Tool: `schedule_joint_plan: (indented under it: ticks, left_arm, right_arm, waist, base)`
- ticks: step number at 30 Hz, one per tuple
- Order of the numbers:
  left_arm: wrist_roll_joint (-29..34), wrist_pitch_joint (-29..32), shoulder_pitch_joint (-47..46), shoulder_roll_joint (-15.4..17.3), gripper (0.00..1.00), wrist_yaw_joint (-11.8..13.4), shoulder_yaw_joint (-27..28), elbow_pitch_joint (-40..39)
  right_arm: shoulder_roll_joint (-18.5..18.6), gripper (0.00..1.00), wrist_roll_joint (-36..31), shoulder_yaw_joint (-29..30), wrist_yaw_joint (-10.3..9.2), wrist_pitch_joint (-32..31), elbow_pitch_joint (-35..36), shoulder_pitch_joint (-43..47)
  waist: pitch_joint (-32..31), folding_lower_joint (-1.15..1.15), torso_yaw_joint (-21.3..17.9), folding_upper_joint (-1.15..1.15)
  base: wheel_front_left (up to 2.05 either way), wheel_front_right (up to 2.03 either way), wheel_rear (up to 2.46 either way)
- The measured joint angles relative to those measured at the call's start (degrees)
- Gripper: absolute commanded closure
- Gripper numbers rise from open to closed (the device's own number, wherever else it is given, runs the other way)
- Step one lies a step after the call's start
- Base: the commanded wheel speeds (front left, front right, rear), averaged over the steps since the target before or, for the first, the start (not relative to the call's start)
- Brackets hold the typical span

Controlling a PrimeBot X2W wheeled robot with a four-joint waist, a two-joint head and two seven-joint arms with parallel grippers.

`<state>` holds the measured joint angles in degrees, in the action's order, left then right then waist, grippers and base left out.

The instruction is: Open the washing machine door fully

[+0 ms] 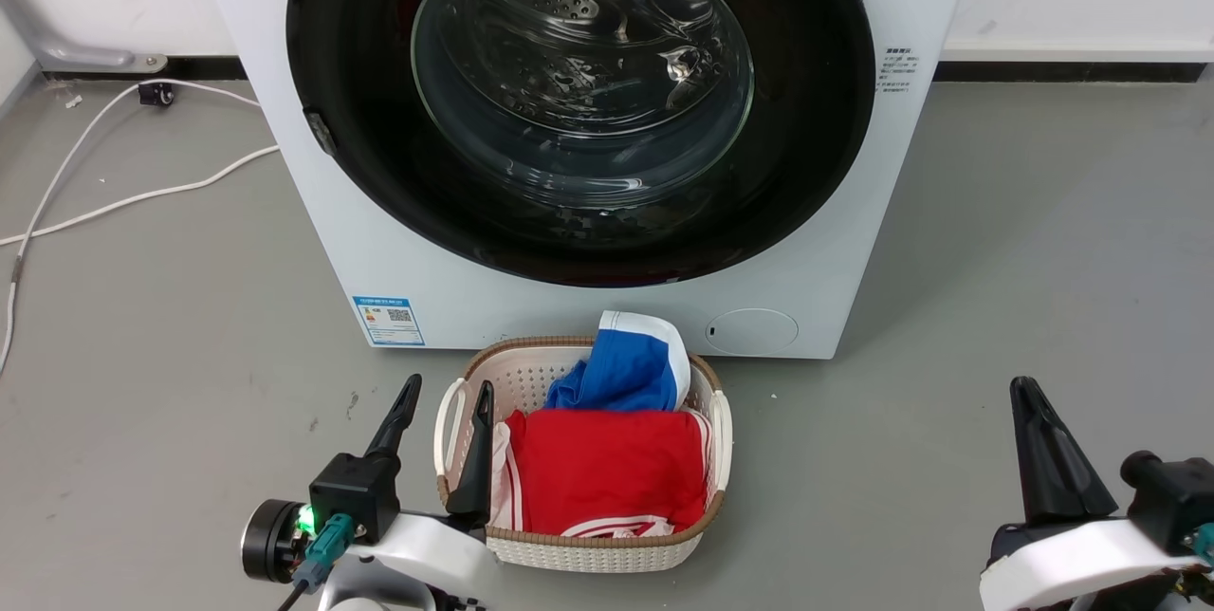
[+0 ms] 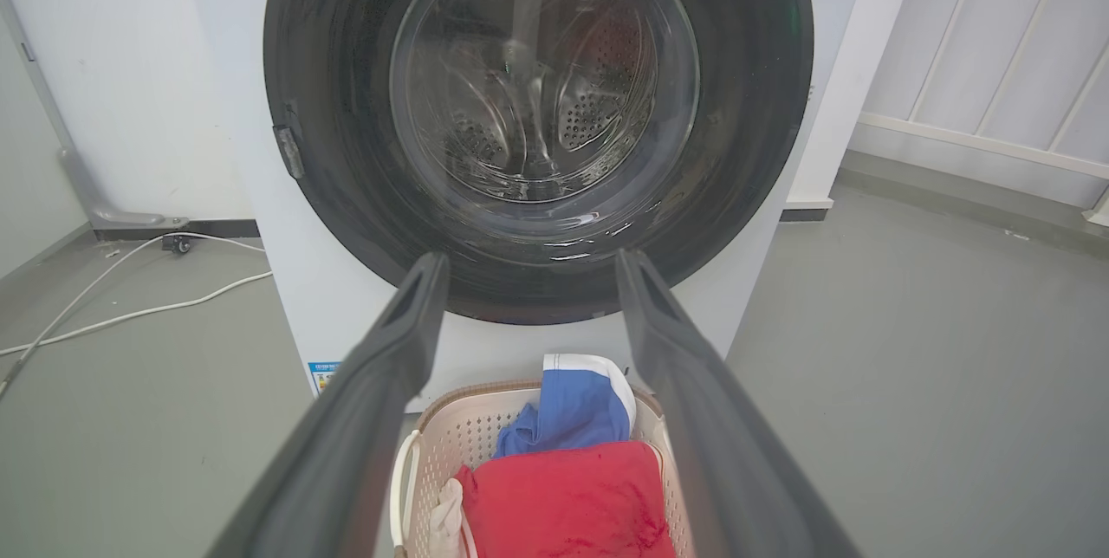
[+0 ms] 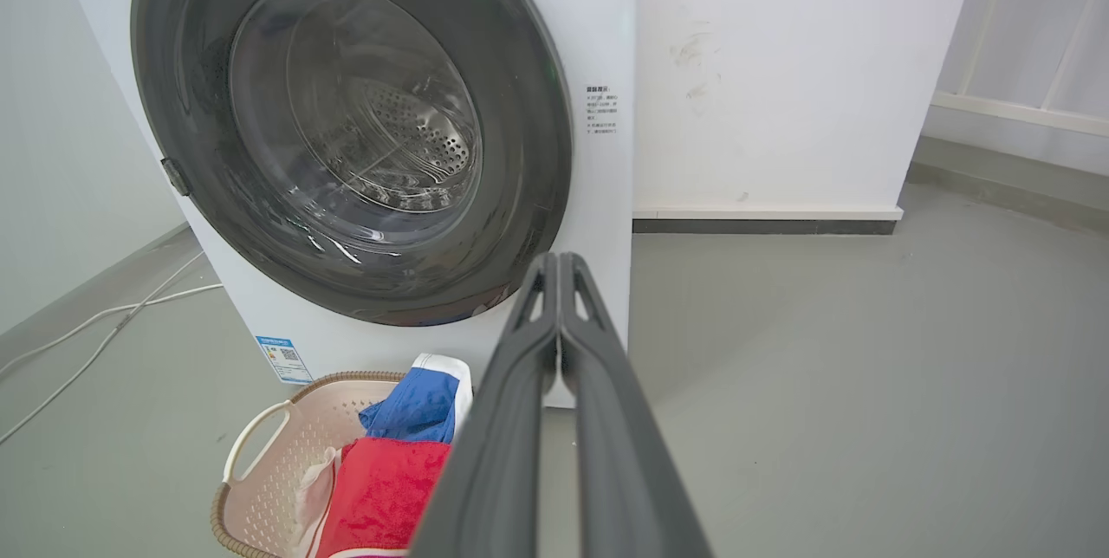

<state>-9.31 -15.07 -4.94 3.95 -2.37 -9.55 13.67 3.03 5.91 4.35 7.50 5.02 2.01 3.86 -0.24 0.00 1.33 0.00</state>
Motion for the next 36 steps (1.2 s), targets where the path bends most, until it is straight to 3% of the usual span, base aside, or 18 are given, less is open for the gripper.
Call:
schedule_joint_plan:
  ticks: [5,8,9,12,20,25,30,36]
  left_arm:
    - [0.2,0.0,0.0,-0.2,0.0,-0.1,0.3,0.0]
    - [0.2,0.0,0.0,-0.3,0.0,-0.1,0.4,-0.1]
    - [0.2,0.0,0.0,-0.3,0.0,-0.1,0.5,-0.2]
    - [0.3,0.0,0.0,-0.4,0.0,-0.2,0.7,-0.3]
    - [0.6,0.0,-0.5,-0.6,0.0,-0.1,0.9,-1.3]
    - [0.8,0.0,-2.0,-0.7,0.0,0.3,1.0,-2.7]
    - [1.1,0.0,-4.3,-0.9,0.0,0.4,0.8,-4.0]
    - [1.2,0.0,-7.1,-1.0,0.0,0.7,0.4,-5.3]
  right_arm:
    - [0.0,1.0,7.5,0.1,-0.01,-1.3,-0.3,-0.4]
    - [0.0,1.0,20.4,1.4,-0.01,-3.7,-0.5,-0.5]
    - [-0.1,1.0,32.3,2.9,-0.01,-5.7,-1.4,-0.7]
    - [-0.1,1.0,47.0,5.5,-0.02,-9.1,-2.9,-1.4]
    - [-0.1,1.0,75.9,11.4,-0.02,-18.1,-8.3,-6.5]
    - [1.4,1.0,85.1,15.8,-0.02,-23.3,-15.5,-14.3]
    - [7.4,1.0,91.0,16.8,-0.02,-27.2,-24.3,-25.1]
    - [15.5,1.0,93.3,12.0,-0.02,-31.8,-35.6,-39.0]
  waist:
    - [0.0,0.0,-0.1,0.0]
    - [0.1,0.0,-0.3,0.0]
    - [0.2,0.0,-0.4,0.0]
    - [0.4,0.0,-0.7,0.0]
    - [2.3,0.0,-1.4,0.0]
    - [5.1,0.0,-1.8,0.0]
    - [8.8,0.0,-1.9,0.0]
    - [13.5,0.0,-1.4,0.0]
  base:
    - [0.0,0.0,0.0]
    - [0.0,0.0,0.0]
    - [0.0,0.0,0.0]
    - [0.0,0.0,0.0]
    - [0.0,0.0,0.0]
    - [0.0,0.0,0.0]
    - [0.0,0.0,0.0]
    - [0.0,0.0,0.0]
